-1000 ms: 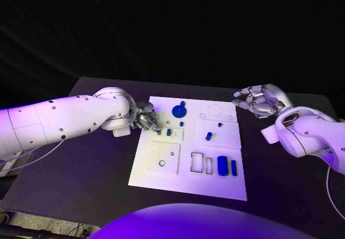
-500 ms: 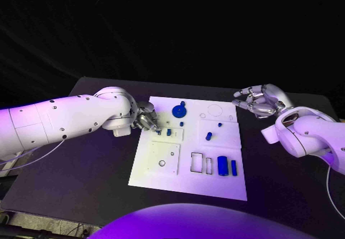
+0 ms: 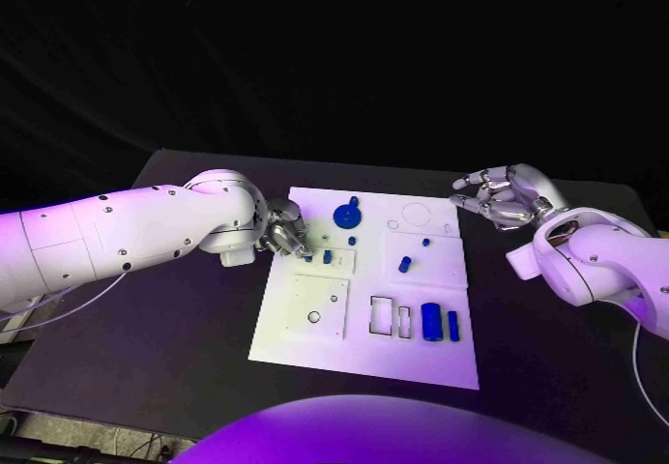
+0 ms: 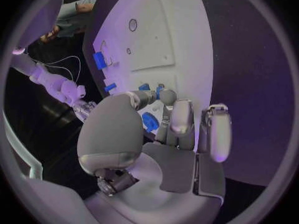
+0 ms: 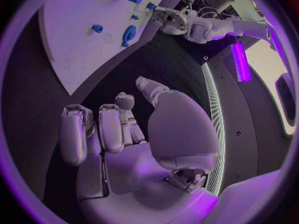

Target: Assemble the parts on the task board

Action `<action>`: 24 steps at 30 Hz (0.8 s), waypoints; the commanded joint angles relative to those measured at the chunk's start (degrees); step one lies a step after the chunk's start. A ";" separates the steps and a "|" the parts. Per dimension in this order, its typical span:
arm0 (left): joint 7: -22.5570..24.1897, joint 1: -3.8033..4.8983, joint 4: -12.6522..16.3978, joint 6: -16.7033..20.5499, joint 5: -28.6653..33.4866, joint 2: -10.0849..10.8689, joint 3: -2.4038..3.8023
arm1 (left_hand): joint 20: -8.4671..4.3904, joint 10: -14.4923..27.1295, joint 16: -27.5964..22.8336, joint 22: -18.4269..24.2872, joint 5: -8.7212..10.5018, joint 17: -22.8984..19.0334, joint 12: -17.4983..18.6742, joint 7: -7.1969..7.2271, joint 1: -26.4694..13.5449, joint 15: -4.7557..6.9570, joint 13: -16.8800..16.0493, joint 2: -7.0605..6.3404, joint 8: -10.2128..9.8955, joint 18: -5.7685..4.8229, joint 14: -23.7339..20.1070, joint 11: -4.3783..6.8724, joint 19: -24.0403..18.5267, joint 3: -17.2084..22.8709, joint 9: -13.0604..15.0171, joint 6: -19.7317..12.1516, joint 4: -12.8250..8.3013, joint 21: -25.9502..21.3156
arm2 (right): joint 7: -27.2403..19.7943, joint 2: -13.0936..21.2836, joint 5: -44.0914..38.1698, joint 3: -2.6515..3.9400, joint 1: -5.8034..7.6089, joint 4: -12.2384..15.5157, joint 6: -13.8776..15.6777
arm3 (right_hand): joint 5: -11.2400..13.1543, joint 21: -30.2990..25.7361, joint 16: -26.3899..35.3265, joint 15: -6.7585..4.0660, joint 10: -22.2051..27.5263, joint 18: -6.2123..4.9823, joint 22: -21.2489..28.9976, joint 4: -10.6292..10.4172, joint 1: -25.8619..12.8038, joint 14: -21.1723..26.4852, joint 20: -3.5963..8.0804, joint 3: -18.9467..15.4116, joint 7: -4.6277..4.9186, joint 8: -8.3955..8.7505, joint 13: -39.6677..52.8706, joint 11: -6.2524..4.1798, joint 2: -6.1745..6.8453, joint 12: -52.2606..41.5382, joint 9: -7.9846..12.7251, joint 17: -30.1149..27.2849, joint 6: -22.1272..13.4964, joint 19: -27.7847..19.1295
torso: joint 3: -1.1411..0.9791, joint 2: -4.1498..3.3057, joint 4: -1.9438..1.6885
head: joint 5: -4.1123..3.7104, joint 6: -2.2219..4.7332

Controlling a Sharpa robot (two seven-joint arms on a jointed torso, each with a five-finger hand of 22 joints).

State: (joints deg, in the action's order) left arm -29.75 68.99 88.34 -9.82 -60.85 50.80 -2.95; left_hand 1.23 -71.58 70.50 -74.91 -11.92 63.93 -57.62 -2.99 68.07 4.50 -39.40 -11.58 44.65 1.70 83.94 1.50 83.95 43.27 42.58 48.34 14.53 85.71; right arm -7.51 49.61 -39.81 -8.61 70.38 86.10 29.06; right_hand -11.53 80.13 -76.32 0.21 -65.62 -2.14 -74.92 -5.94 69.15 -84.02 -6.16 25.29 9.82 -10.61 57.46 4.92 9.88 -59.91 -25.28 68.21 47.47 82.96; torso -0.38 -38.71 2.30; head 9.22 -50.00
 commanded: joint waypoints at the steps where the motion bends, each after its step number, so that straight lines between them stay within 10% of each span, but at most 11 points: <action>1: -0.45 -0.26 0.04 -1.81 -0.21 -0.16 -0.14 | -0.34 -0.32 0.11 -8.20 -0.01 -0.04 -0.20 0.40 0.41 0.49 0.06 0.14 0.33 0.00 -0.09 0.19 2.16 7.59 0.09 0.12 -7.44 0.19 | -0.03 -0.04 -0.32 0.00 -0.07 -0.01 -1.10 | -0.36 -0.27 0.19 0.03 0.28 -0.85 -6.57 -0.36 -0.73 -0.84 -0.17 0.03 -0.07 -0.33 -0.03 -0.20 -0.07 -0.07 0.06 -0.06 -0.21 -0.38 | 0.00 -0.01 0.00 | 0.05 0.00; 24: -0.50 -0.27 -0.43 -1.67 -0.30 -0.31 -0.13 | -0.35 -0.40 0.11 -8.36 -0.04 -0.04 -0.27 0.41 0.41 0.50 0.05 -0.01 0.47 -0.04 -0.08 0.22 2.24 8.12 0.08 0.16 -7.90 0.28 | 0.01 -0.06 -0.32 0.00 -0.18 -0.06 -1.10 | -0.36 -0.27 0.19 0.03 0.28 -0.85 -6.57 -0.36 -0.73 -0.84 -0.17 0.03 -0.07 -0.33 -0.03 -0.20 -0.07 -0.07 0.06 -0.06 -0.21 -0.38 | -0.02 -0.03 0.07 | 0.23 0.00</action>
State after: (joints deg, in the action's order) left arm -29.85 68.91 87.98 -10.32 -60.91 50.66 -2.95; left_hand 1.23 -71.61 70.50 -74.91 -11.71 63.94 -57.62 -2.88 67.93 4.50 -39.41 -11.72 44.83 1.70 83.94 1.53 83.95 43.33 42.61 48.47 14.47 85.71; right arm -7.46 49.58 -39.81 -8.61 70.25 86.01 28.85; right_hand -11.52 80.13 -76.32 0.21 -65.62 -2.15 -74.91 -5.93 68.97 -84.02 -6.16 25.29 9.82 -10.61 57.45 4.92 9.70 -59.91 -25.29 68.22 47.47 82.96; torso -0.37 -38.73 2.35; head 9.50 -50.00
